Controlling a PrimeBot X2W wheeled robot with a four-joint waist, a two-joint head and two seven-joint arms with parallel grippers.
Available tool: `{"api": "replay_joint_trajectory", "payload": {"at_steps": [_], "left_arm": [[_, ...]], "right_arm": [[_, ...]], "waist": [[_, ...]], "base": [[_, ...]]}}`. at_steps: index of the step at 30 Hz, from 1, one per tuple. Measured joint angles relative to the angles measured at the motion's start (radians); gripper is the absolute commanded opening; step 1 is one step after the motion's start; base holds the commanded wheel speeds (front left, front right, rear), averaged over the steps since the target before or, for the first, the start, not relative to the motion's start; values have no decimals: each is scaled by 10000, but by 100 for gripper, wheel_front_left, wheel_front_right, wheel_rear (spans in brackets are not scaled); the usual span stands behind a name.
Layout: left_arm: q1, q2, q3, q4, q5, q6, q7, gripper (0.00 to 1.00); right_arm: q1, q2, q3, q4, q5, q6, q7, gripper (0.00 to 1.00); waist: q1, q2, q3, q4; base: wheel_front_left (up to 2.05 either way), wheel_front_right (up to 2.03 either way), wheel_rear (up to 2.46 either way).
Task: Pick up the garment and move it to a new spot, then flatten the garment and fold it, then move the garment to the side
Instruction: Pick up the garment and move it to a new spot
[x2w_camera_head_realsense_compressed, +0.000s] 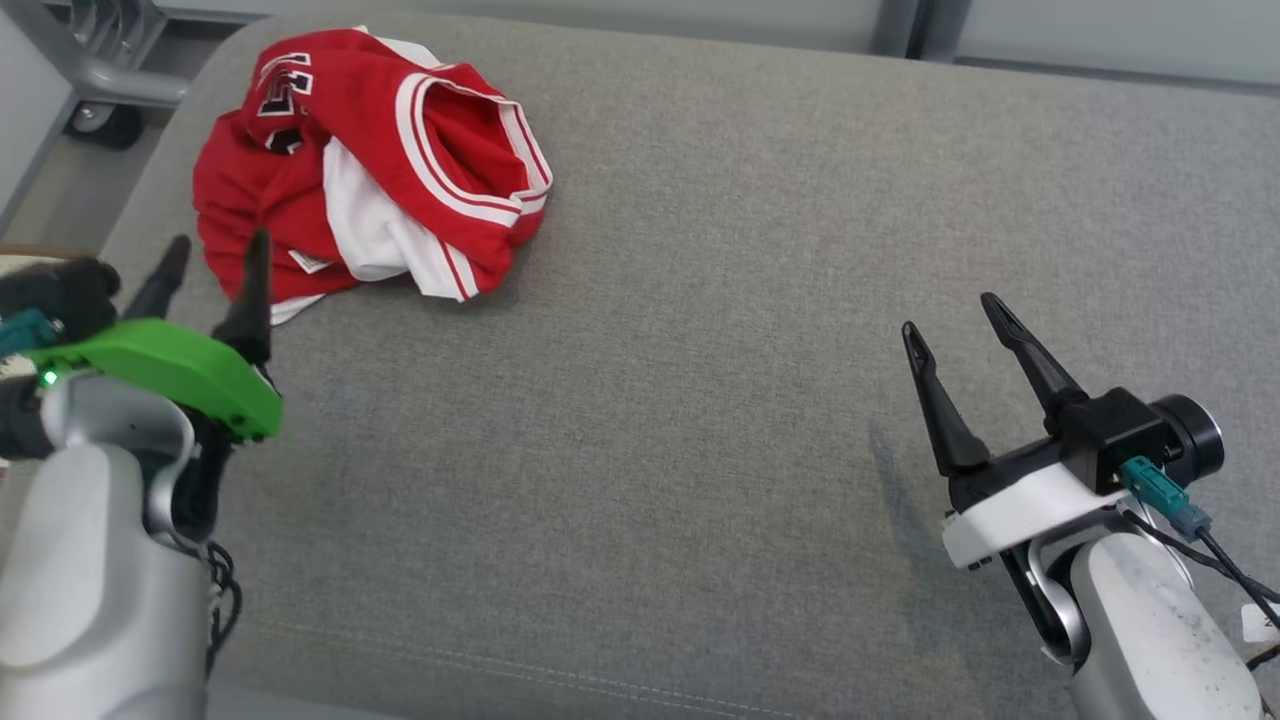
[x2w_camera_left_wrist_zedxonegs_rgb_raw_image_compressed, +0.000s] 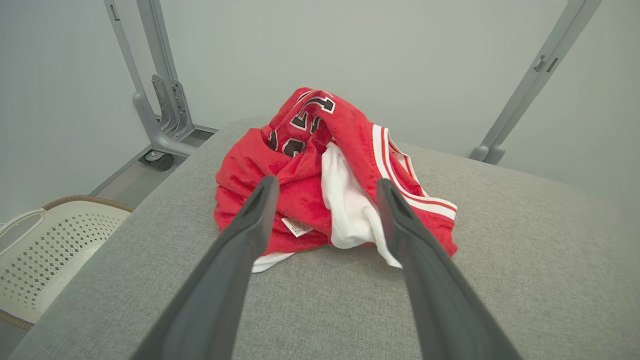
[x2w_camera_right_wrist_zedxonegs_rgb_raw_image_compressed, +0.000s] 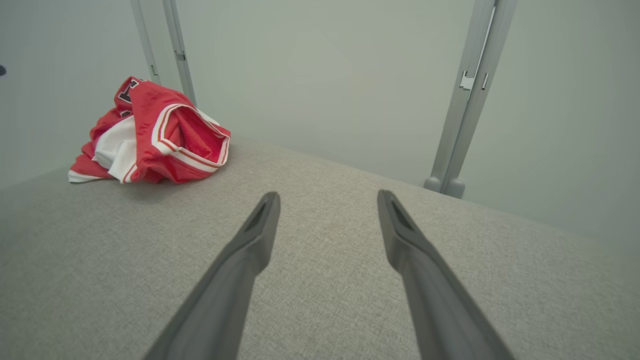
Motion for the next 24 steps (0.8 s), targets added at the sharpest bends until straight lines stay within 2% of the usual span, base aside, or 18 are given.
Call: {"api": "replay_joint_trajectory", "payload": {"at_steps": [6, 10, 13, 19, 24], "left_arm": [[-1511, 539, 560, 451, -282, 428, 1319, 100], [-2346, 976, 846, 564, -435, 537, 1824, 100], [-2855, 1563, 1045, 865, -291, 656, 2052, 100], [-3113, 1862, 1206, 1480, -267, 765, 2251, 100], [-3295, 2330, 1306, 1875, -136, 802, 2343, 100]], "right_arm": [[-477, 134, 282, -203, -21, 50, -2, 100], [-873, 159, 320, -393, -90, 82, -2, 100], [-1283, 159, 309, -479, -104, 84, -2, 100], [-1400, 150, 226, -485, -104, 86, -31, 100], [-1400, 167, 148, -491, -100, 82, -31, 100]], "waist": [[0, -1, 777, -398], [0, 0, 1283, -759], [1, 0, 1736, -1200], [1, 0, 2230, -1925], [1, 0, 2538, -2427]], "base": [[0, 0, 0], [0, 0, 0], [0, 0, 0], [0, 0, 0], [0, 0, 0]]}}
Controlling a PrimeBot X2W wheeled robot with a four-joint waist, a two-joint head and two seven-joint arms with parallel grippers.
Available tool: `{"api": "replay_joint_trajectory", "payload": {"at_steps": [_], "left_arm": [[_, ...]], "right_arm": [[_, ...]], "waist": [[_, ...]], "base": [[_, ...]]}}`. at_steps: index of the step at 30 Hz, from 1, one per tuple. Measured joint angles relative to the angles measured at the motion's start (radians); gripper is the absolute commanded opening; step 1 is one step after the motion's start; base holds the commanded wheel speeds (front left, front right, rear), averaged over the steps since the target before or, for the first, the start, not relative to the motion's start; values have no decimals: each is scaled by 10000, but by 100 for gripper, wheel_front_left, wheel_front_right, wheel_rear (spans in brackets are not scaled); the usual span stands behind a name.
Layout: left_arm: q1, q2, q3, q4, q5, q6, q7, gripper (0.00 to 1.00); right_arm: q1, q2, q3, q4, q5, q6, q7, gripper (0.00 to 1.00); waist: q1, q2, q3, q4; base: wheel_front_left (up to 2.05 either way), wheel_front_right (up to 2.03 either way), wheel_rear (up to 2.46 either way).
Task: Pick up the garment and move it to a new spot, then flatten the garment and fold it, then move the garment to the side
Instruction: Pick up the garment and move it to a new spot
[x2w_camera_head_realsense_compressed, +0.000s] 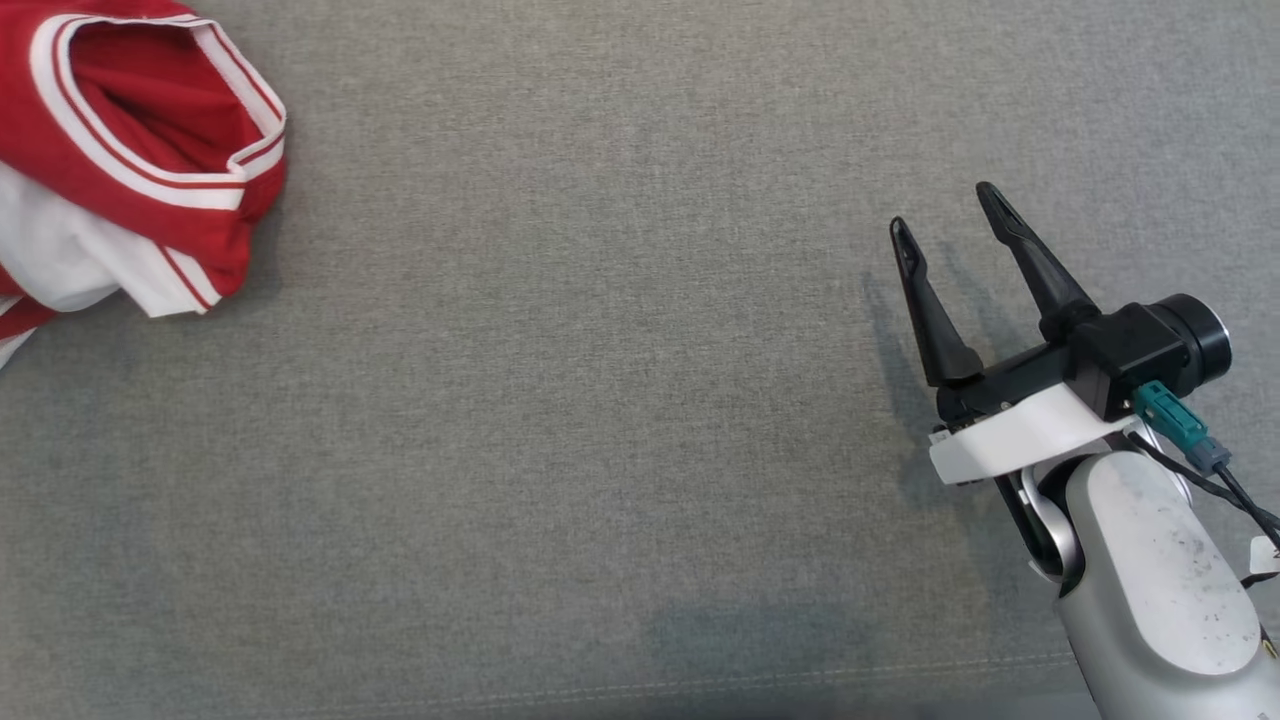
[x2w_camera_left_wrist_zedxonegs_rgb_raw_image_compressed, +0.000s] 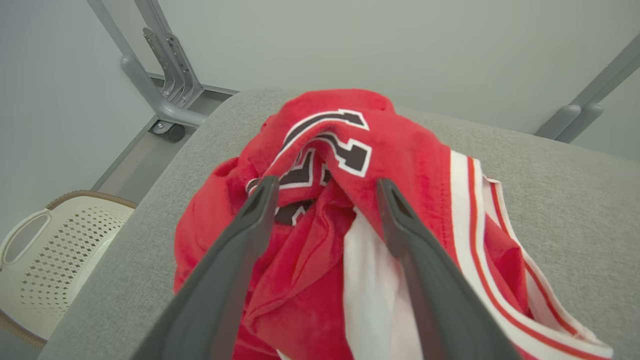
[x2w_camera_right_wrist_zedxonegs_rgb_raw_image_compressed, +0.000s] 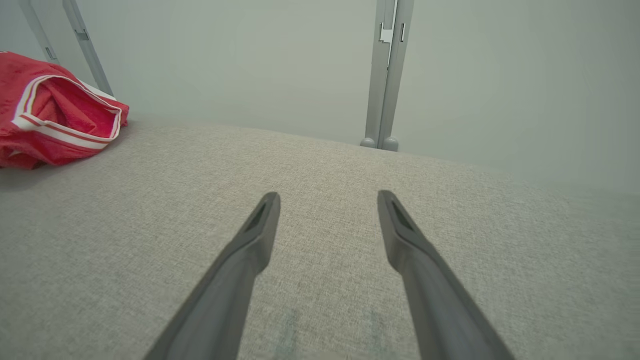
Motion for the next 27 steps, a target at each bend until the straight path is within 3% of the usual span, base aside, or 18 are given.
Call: {"api": "replay_joint_trajectory", "payload": {"at_steps": [12, 13, 14, 15, 20, 27], "left_arm": [[-732, 86, 29, 794, 69, 58, 86, 100], [-741, 86, 6, 844, 69, 58, 86, 91], [-754, 86, -13, 872, 71, 58, 82, 15], [-881, 105, -90, 886, 150, 58, -27, 0], [-1463, 121, -523, 865, 520, 15, -291, 0], [-2274, 207, -1137, 554, 700, -433, 144, 0]], "right_arm": [[18, -2, -155, -4, 15, -12, 0, 100], [18, 0, -159, -4, 15, -12, 0, 100], [18, 0, -161, -4, 15, -12, 0, 100], [18, 8, -190, -2, 15, -17, 0, 100], [25, 44, -295, 79, 44, -98, 2, 100], [8, 127, -305, 23, 132, -98, 0, 100]], "waist": [[0, 0, 473, -411], [0, 0, 481, -415], [0, 0, 485, -418], [0, 0, 480, -420], [0, 0, 321, -374], [0, 0, 49, -280]], "base": [[0, 0, 0], [0, 0, 0], [0, 0, 0], [0, 0, 0], [0, 0, 0], [0, 0, 0]]}}
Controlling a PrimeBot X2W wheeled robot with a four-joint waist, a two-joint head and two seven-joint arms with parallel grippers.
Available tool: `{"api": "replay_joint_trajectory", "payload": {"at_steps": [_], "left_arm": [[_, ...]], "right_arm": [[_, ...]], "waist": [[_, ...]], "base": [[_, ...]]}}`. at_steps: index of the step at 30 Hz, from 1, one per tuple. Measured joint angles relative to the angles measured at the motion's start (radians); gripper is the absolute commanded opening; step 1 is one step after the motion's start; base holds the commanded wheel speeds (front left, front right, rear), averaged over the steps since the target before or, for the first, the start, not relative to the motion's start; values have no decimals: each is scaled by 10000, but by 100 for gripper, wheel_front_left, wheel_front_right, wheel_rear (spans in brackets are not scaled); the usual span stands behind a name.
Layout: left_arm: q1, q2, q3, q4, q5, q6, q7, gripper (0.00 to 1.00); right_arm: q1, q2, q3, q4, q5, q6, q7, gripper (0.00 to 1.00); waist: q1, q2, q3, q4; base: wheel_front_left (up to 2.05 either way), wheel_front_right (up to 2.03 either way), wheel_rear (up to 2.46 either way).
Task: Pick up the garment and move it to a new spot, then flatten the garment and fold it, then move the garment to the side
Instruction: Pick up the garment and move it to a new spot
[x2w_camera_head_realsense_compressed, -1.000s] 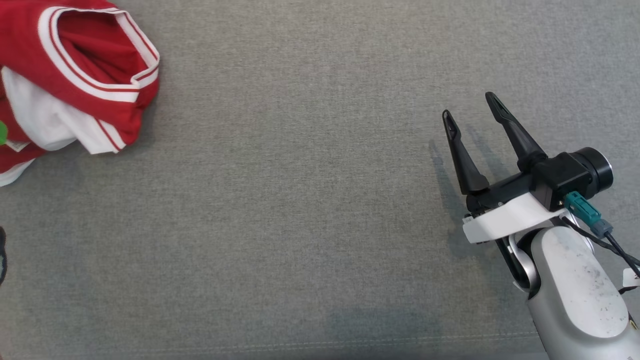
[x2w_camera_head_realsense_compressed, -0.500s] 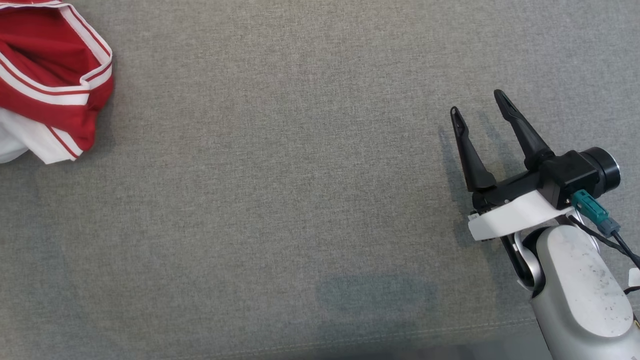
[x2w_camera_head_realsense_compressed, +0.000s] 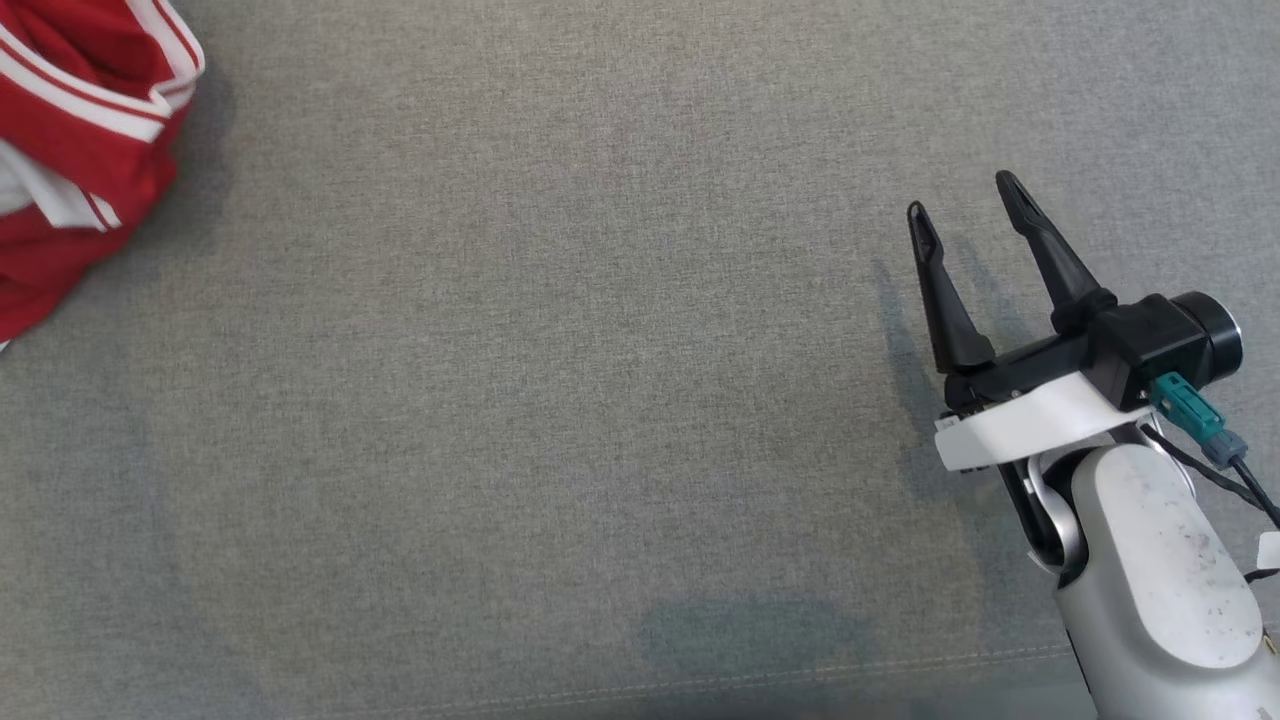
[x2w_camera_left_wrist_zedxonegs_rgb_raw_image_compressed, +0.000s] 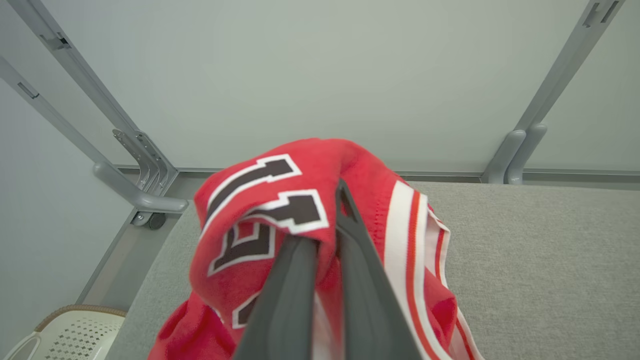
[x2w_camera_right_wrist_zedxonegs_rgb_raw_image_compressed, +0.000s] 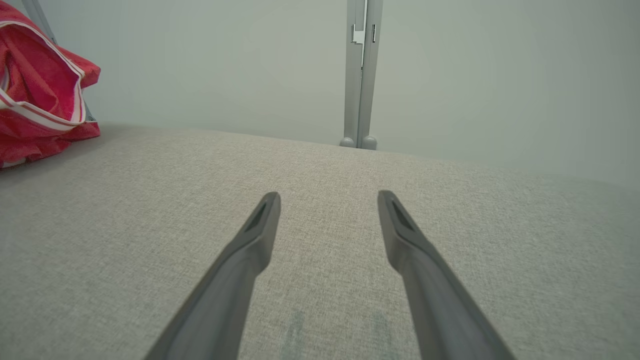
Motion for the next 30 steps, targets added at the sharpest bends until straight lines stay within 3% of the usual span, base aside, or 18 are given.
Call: {"api": "replay_joint_trajectory", "payload": {"at_steps": [5, 7, 9, 11, 13, 21, 27, 30], "left_arm": [[-766, 226, -362, -391, 117, -159, 104, 0], [-768, 182, -504, -418, 117, -207, 157, 0], [-785, 58, -652, -431, 38, -242, 261, 8], [-801, -188, -819, -479, -98, -303, 403, 5], [-804, -545, -989, -570, -445, -347, 531, 0], [-516, -2545, -1764, -1080, -1975, -389, 1110, 0], [751, -4209, -3208, -1639, -2995, -389, 1402, 0], [1371, -4297, -4215, -2013, -3369, -391, 1685, 0]], "right_arm": [[-273, 224, 6, 38, 90, 0, 0, 100], [-267, 244, 29, 165, 155, 0, 0, 100], [-228, 286, 48, 268, 213, 0, 0, 100], [-187, 374, 82, 351, 263, 0, 0, 100], [-146, 443, 105, 401, 313, 0, 0, 100], [68, 523, 236, 539, 535, 0, 0, 100], [315, 543, 288, 644, 612, 0, 0, 100], [506, 545, 343, 690, 625, 0, 0, 100]], "waist": [[1, 0, -65, 16], [0, 0, -197, 6], [0, 0, -349, -13], [0, 0, -513, -45], [0, 0, -682, -93], [0, 0, -1244, -556], [-1, 0, -1578, -1098], [-1, 1, -1743, -1388]], "base": [[0, 0, 0], [0, 0, 0], [0, 0, 0], [0, 0, 0], [0, 0, 0], [0, 0, 0], [0, 0, 0], [0, 0, 0]]}}
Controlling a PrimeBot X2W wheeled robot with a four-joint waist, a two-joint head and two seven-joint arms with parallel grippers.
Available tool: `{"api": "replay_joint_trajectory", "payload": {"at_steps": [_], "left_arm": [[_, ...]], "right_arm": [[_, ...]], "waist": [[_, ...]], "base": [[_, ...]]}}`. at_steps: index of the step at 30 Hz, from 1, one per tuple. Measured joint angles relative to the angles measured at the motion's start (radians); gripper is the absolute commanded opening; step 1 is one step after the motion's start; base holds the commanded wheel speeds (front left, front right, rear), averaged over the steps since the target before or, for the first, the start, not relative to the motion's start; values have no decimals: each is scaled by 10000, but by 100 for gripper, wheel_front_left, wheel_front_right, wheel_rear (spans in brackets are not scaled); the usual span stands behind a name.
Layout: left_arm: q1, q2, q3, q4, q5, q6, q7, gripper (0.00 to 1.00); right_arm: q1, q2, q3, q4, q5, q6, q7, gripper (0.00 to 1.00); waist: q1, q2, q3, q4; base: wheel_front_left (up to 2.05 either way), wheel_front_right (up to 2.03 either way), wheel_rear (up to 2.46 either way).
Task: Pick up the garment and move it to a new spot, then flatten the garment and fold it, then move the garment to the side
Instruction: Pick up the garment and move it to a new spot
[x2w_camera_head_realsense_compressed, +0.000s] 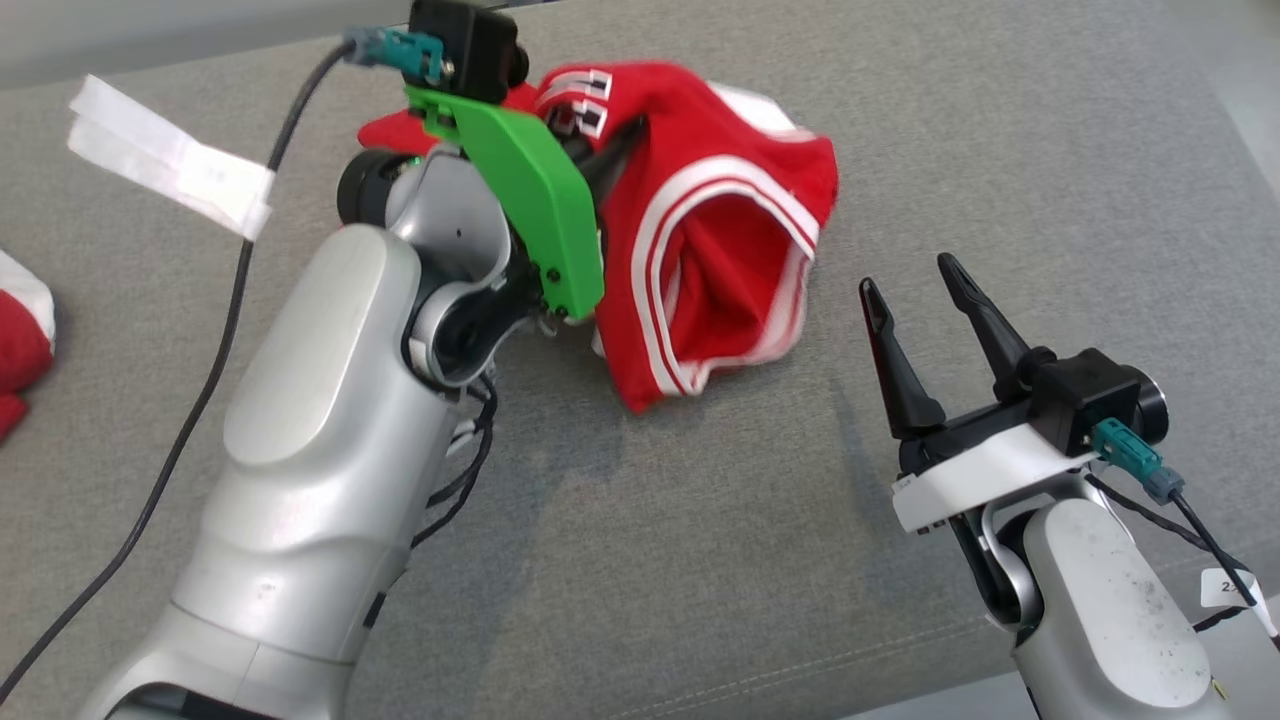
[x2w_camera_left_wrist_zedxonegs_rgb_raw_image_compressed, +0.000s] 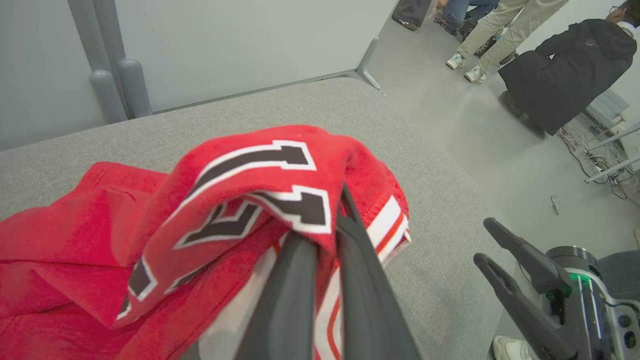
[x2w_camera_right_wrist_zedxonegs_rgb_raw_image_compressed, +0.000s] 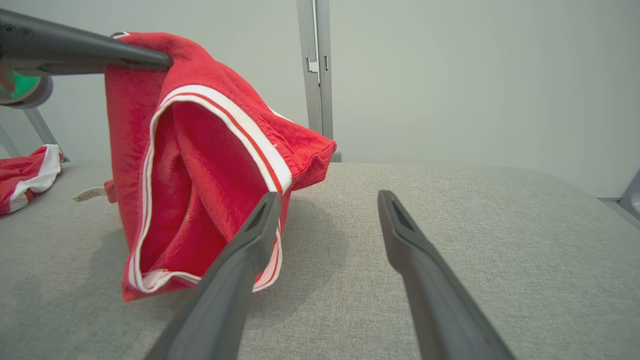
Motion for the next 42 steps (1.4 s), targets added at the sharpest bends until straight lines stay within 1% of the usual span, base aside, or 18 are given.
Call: {"api": "replay_joint_trajectory", "payload": {"at_steps": [3, 5, 7, 10, 13, 17, 19, 20, 21, 26, 27, 28, 29, 30, 34, 36, 39, 42], "left_arm": [[538, 510, -692, -299, -422, 0, 322, 0], [791, 740, -857, -431, -663, 0, 359, 0], [899, 805, -947, -568, -945, 2, 405, 0], [908, 817, -1126, -673, -1035, 0, 437, 0], [1082, 846, -1329, -675, -1605, 40, 428, 0], [1188, 863, -1551, -500, -1522, 523, 293, 0], [1164, 876, -1661, -316, -1218, 686, 261, 0], [1143, 876, -1668, -249, -1103, 805, 251, 0], [1067, 882, -1659, -82, -972, 972, 240, 0], [529, 894, -1310, 265, -531, 1450, -142, 0], [374, 905, -1244, 343, -380, 1532, -245, 0], [244, 940, -1212, 420, -198, 1607, -364, 18], [127, 1035, -1202, 529, -21, 1630, -477, 47], [41, 1114, -1197, 658, 127, 1689, -608, 100], [20, 1421, -1411, 1315, 470, 1701, -700, 100], [26, 1517, -1733, 1599, 652, 1676, -648, 100], [32, 1772, -2355, 1900, 1262, 1480, -596, 100], [33, 2104, -2715, 2104, 1682, 1302, -568, 100]], "right_arm": [[92, 15, 86, 0, 2, 0, 0, 100], [127, 42, 100, -6, 25, -2, 0, 100], [148, 42, 123, -8, 61, -2, 0, 100], [203, 42, 247, -12, 73, -2, 0, 100], [293, 56, 453, -25, 75, 0, 0, 100], [311, 69, 646, -138, 174, -4, 0, 100], [311, 67, 773, -268, 374, -21, 0, 100], [311, 67, 865, -347, 543, -94, 2, 100], [311, 71, 1039, -441, 823, -176, 0, 100], [311, 71, 1524, -516, 1285, -199, 2, 100], [311, 77, 1603, -527, 1325, -268, 2, 100], [311, 88, 1638, -537, 1361, -278, 0, 100], [310, 90, 1657, -552, 1394, -334, 0, 100], [308, 92, 1668, -562, 1396, -368, 0, 100], [309, 102, 1593, -573, 1394, -594, 2, 100], [309, 104, 1567, -573, 1388, -633, 0, 100], [309, 113, 1590, -568, 1356, -635, 2, 100], [309, 117, 1661, -535, 1239, -631, 2, 100]], "waist": [[0, 0, -137, -317], [0, 0, -210, -544], [0, 0, -272, -780], [0, 0, -345, -1138], [0, 0, -384, -1509], [0, 0, -379, -2039], [0, 0, -351, -2305], [0, 0, -328, -2442], [0, 0, -271, -2711], [0, 0, -74, -3393], [0, 0, -27, -3531], [0, 0, 19, -3662], [0, 0, 65, -3788], [0, 0, 111, -3910], [0, 0, 264, -4283], [0, 0, 318, -4362], [0, 0, 316, -4308], [0, -1, 233, -4171]], "base": [[0, 0, 0], [0, 0, 0], [0, 0, 0], [0, 0, 0], [0, 0, 0], [0, 0, 0], [0, 0, 0], [0, 0, 0], [0, 0, 0], [0, 0, 0], [0, 0, 0], [0, 0, 0], [0, 0, 0], [0, 0, 0], [0, 0, 0], [0, 0, 0], [0, 0, 0], [0, 0, 0]]}}
